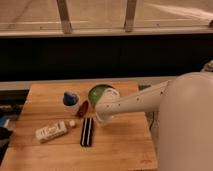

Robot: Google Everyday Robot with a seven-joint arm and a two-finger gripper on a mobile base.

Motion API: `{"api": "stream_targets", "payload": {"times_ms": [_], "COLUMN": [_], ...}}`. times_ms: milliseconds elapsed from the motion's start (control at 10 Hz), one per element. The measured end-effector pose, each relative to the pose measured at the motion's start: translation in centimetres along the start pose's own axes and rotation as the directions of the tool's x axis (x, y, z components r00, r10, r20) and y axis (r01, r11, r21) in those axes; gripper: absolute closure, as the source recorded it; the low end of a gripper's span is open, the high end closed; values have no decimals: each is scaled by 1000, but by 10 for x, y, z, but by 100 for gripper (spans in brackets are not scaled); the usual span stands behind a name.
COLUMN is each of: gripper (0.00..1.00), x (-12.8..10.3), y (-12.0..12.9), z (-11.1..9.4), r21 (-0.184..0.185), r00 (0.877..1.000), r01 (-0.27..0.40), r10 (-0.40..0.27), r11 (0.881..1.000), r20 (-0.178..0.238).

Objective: Push the eraser across the table

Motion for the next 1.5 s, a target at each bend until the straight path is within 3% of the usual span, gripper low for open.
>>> {"api": "stream_targets", "payload": {"times_ms": [300, 700, 800, 1500], "gripper": [100, 100, 100, 100], "x": [-7, -12, -12, -6], "y": [30, 80, 97, 153], "z": [7, 8, 7, -4], "r21": [-27, -81, -103, -169], "r00": [998, 986, 979, 946], "r01": [61, 162, 199, 321], "r10": [-62, -164, -201, -324], "r11": [998, 983, 975, 932], "r20": [-21, -18, -13, 10]}}
